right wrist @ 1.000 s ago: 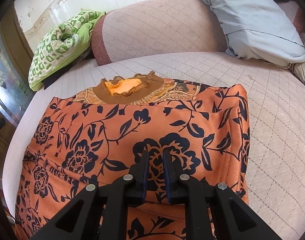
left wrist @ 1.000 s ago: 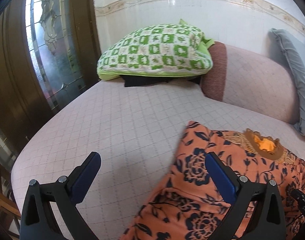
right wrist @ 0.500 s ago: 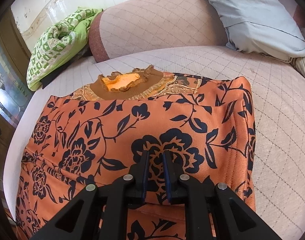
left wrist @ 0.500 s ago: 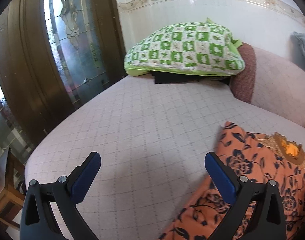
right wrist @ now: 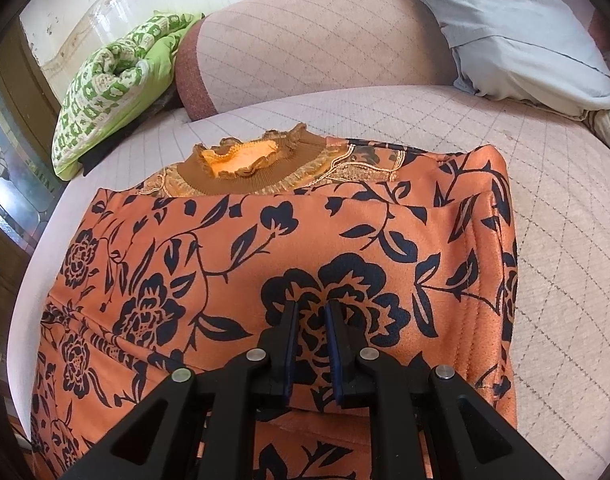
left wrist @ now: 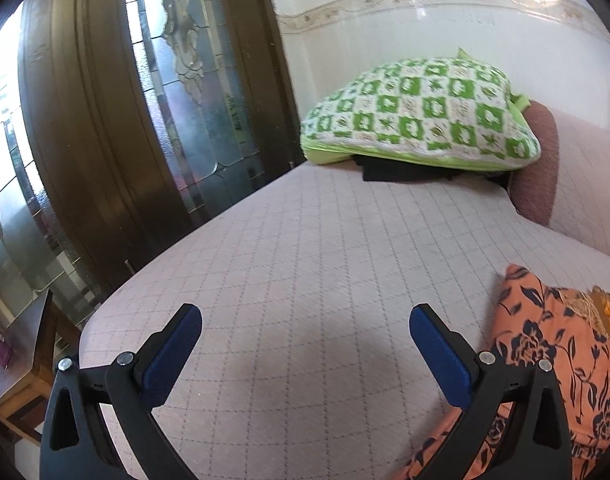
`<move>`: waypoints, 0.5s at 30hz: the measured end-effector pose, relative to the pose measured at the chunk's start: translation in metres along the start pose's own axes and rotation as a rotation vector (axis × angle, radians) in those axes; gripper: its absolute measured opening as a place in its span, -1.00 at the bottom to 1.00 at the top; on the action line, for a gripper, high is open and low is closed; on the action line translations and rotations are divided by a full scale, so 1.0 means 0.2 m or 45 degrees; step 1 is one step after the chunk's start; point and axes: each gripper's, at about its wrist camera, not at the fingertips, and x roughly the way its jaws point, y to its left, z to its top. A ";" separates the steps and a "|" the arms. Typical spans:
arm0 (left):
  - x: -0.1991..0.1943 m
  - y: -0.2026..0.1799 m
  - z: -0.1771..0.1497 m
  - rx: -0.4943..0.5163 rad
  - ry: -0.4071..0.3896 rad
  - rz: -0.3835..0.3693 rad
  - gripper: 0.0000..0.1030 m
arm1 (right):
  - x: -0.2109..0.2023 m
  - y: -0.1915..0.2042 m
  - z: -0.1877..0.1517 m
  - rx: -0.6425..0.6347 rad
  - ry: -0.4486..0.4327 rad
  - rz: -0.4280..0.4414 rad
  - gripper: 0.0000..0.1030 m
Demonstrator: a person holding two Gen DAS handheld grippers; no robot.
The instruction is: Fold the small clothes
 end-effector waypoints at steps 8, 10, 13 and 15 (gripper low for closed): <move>-0.01 0.09 0.03 -0.064 -0.036 0.040 1.00 | 0.00 0.00 0.00 0.005 -0.001 -0.001 -0.69; -0.01 0.11 0.03 -0.071 -0.037 0.047 1.00 | 0.00 0.00 0.00 0.005 -0.002 -0.001 -0.69; -0.01 0.14 0.03 -0.090 -0.047 0.065 1.00 | 0.00 0.00 0.00 0.004 -0.002 -0.001 -0.69; -0.01 0.17 0.03 -0.109 -0.052 0.081 1.00 | 0.00 0.00 0.00 0.005 -0.002 -0.001 -0.69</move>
